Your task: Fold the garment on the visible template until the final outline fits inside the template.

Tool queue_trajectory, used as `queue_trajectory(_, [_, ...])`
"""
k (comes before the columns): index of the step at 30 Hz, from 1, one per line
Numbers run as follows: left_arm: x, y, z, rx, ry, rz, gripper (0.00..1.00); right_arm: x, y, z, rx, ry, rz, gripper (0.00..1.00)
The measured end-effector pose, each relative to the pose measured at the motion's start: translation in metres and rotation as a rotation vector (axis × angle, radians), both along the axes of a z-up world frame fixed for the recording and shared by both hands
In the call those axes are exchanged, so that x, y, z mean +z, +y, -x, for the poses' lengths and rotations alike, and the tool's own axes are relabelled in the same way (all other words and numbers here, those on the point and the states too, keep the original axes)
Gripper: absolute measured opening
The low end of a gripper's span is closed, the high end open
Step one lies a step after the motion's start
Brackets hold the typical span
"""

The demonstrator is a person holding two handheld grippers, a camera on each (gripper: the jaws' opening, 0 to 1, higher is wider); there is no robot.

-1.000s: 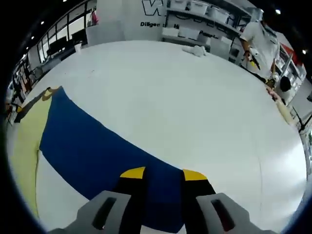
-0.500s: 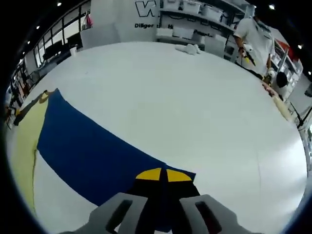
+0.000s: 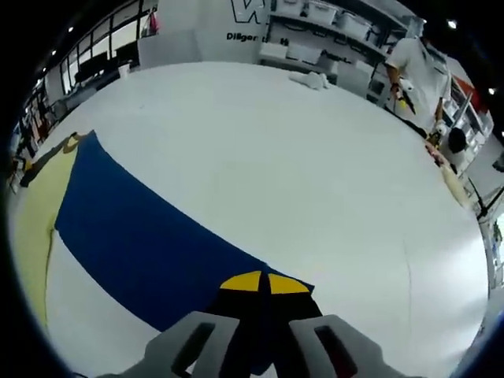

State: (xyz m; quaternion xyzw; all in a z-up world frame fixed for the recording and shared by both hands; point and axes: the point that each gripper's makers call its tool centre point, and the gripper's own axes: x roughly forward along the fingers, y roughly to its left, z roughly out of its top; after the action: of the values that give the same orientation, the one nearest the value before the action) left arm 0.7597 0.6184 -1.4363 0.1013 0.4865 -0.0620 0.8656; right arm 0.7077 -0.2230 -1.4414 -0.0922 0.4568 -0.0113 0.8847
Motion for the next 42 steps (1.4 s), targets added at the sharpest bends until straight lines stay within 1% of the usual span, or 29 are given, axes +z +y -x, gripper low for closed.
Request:
queue_trajectory(1, [0.000, 0.001, -0.001, 0.004, 0.000, 0.001, 0.03, 0.000, 0.000, 0.000, -0.016, -0.005, -0.013, 0.00])
queue_trajectory(6, [-0.001, 0.003, -0.002, 0.012, 0.000, 0.005, 0.03, -0.001, -0.005, -0.001, -0.018, 0.009, 0.008, 0.00])
queue_trajectory(11, [0.000, 0.005, -0.003, 0.022, -0.006, 0.009, 0.03, -0.001, -0.004, -0.001, -0.023, 0.008, -0.002, 0.00])
queue_trajectory(15, [-0.001, 0.003, -0.005, -0.010, -0.011, 0.005, 0.04, 0.000, -0.002, 0.000, -0.026, 0.015, -0.010, 0.00])
queue_trajectory(16, [-0.001, -0.001, -0.006, -0.045, -0.010, 0.002, 0.06, 0.000, 0.001, -0.001, -0.031, 0.012, -0.030, 0.00])
queue_trajectory(17, [0.000, 0.000, -0.006, -0.069, -0.010, -0.031, 0.09, 0.001, 0.004, -0.003, -0.035, 0.000, -0.045, 0.00])
queue_trajectory(18, [0.003, -0.001, -0.007, -0.076, -0.023, -0.051, 0.16, 0.004, 0.005, -0.003, -0.028, -0.004, -0.030, 0.00])
queue_trajectory(19, [0.006, -0.004, -0.007, -0.067, -0.040, -0.044, 0.22, 0.006, 0.007, -0.004, -0.022, -0.011, -0.028, 0.00])
queue_trajectory(20, [0.006, -0.003, -0.010, -0.047, -0.049, -0.017, 0.26, 0.008, 0.008, -0.004, -0.018, -0.021, -0.034, 0.00])
queue_trajectory(21, [0.006, -0.001, -0.011, -0.040, -0.047, -0.008, 0.26, 0.010, 0.009, -0.004, -0.015, -0.024, -0.035, 0.00])
queue_trajectory(23, [0.009, 0.002, -0.008, -0.041, -0.046, -0.017, 0.25, 0.011, 0.007, -0.001, -0.024, -0.027, -0.036, 0.01])
queue_trajectory(24, [0.011, 0.005, -0.005, -0.027, -0.046, -0.018, 0.26, 0.012, 0.006, 0.001, -0.029, -0.027, -0.036, 0.03])
queue_trajectory(26, [0.015, 0.010, 0.001, 0.013, -0.055, 0.005, 0.26, 0.011, 0.002, 0.009, -0.044, -0.019, -0.033, 0.07])
queue_trajectory(28, [0.017, 0.016, 0.010, 0.031, -0.053, 0.005, 0.28, 0.011, -0.003, 0.018, -0.057, -0.015, -0.024, 0.11])
queue_trajectory(29, [0.017, 0.019, 0.014, 0.043, -0.049, 0.005, 0.28, 0.012, -0.005, 0.020, -0.058, -0.022, -0.019, 0.13])
queue_trajectory(32, [0.015, 0.029, 0.029, 0.083, -0.045, 0.017, 0.29, 0.010, -0.008, 0.032, -0.077, -0.010, -0.027, 0.16])
queue_trajectory(33, [0.014, 0.032, 0.035, 0.103, -0.043, 0.029, 0.29, 0.010, -0.009, 0.036, -0.076, -0.008, -0.024, 0.16])
queue_trajectory(35, [0.012, 0.037, 0.042, 0.118, -0.040, 0.036, 0.29, 0.008, -0.009, 0.042, -0.067, 0.003, -0.017, 0.17])
queue_trajectory(38, [0.012, 0.039, 0.053, 0.130, -0.036, 0.042, 0.30, 0.008, -0.010, 0.048, -0.073, 0.003, -0.027, 0.20])
queue_trajectory(40, [0.011, 0.036, 0.060, 0.145, -0.026, 0.064, 0.31, 0.007, -0.009, 0.052, -0.078, 0.009, -0.034, 0.21])
queue_trajectory(42, [0.013, 0.038, 0.063, 0.163, -0.032, 0.056, 0.34, 0.006, -0.011, 0.055, -0.086, 0.010, -0.039, 0.21])
